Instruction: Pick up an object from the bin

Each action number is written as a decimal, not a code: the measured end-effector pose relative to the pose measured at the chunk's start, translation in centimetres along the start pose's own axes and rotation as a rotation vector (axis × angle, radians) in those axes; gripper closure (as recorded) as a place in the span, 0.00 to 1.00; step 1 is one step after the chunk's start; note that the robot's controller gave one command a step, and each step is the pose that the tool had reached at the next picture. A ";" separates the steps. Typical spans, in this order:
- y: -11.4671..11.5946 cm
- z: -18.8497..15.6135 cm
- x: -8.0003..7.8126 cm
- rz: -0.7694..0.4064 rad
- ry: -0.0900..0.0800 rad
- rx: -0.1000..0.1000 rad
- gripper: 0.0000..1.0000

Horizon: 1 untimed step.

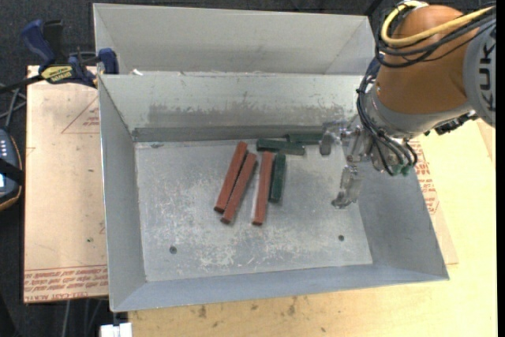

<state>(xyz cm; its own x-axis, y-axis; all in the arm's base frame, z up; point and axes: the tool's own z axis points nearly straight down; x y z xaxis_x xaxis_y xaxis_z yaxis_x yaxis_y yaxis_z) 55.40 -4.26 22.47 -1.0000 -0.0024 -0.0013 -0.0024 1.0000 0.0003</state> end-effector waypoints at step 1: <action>0.0 0.0 0.0 0.000 0.000 0.000 0.00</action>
Offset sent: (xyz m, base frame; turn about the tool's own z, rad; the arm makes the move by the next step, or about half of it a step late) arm -0.0184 0.0815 -0.1007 0.0183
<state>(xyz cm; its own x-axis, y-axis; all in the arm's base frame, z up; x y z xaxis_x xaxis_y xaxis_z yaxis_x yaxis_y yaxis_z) 55.40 -4.26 22.47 -1.0000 -0.0024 -0.0013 -0.0024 1.0000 0.0003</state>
